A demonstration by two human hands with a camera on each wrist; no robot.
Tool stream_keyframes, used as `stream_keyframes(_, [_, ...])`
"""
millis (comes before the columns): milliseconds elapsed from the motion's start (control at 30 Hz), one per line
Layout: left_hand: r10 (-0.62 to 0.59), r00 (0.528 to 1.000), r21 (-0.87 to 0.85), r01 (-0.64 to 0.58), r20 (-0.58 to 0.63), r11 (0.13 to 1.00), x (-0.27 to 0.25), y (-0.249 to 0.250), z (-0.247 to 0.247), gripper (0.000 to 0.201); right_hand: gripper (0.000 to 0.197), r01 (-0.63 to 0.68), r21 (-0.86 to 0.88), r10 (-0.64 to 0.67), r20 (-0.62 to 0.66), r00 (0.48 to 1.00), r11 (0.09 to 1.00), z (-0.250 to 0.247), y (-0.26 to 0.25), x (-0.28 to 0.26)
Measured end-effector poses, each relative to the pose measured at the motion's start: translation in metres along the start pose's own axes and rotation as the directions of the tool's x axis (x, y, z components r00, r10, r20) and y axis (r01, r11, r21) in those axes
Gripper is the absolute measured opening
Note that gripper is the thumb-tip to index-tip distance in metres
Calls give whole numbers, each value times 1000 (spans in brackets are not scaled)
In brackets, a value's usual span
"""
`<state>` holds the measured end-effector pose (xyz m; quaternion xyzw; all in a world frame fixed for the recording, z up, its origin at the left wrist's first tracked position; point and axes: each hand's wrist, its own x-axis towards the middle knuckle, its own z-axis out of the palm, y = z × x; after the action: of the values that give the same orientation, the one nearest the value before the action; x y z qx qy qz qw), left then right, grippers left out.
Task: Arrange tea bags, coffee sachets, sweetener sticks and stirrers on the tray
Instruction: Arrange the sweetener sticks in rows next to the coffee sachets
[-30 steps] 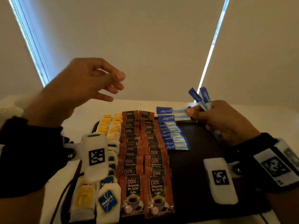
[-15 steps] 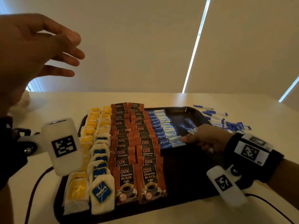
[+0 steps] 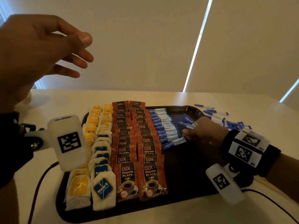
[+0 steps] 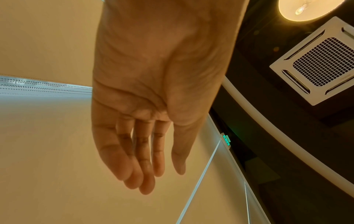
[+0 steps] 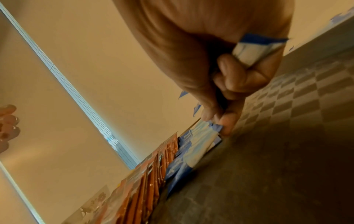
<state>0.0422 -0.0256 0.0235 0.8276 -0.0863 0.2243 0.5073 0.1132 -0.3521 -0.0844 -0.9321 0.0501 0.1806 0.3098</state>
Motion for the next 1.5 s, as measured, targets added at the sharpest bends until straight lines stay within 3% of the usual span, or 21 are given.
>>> stream_keyframes(100, [-3,1000,3,3,-2,1000,0,0,-1,62,24,32,38,-32,4,999,999,-4,-1,-3])
stream_keyframes(300, [-27,998,10,27,-49,1000,1,-1,5,36,24,10,68,-13,49,999,998,-17,-1,-11])
stream_keyframes(500, [-20,999,8,20,-30,1000,-1,2,8,33,23,-12,-50,18,128,992,999,-12,-1,-8])
stream_keyframes(833, [-16,1000,27,16,-8,999,-4,4,7,29,25,-23,30,18,152,988,999,-9,-1,-8])
stream_keyframes(967, [-13,1000,49,13,-2,999,-4,4,6,29,18,98,-14,-97,76,992,995,-8,1,-10])
stream_keyframes(1033, [-12,1000,57,13,-5,998,-5,4,5,29,18,270,-271,-272,32,962,924,-6,2,-14])
stream_keyframes(1100, [-10,1000,62,10,-4,998,-6,5,6,28,9,423,-475,-425,110,898,771,-6,-1,-21])
stream_keyframes(1133, [-8,1000,66,8,-5,998,-6,5,6,27,8,474,-509,-442,192,876,719,-6,-2,-23])
stream_keyframes(1200, [-8,1000,77,8,-5,997,-7,6,8,26,15,518,-567,-378,354,855,641,-5,-6,-23])
stream_keyframes(1267, [-6,1000,82,6,-1,997,-8,7,9,27,28,519,-627,-298,430,852,580,-4,-9,-19])
stream_keyframes(1500, [-1,1000,91,2,-17,996,-13,9,11,27,40,532,-717,-282,451,847,451,8,-11,-9])
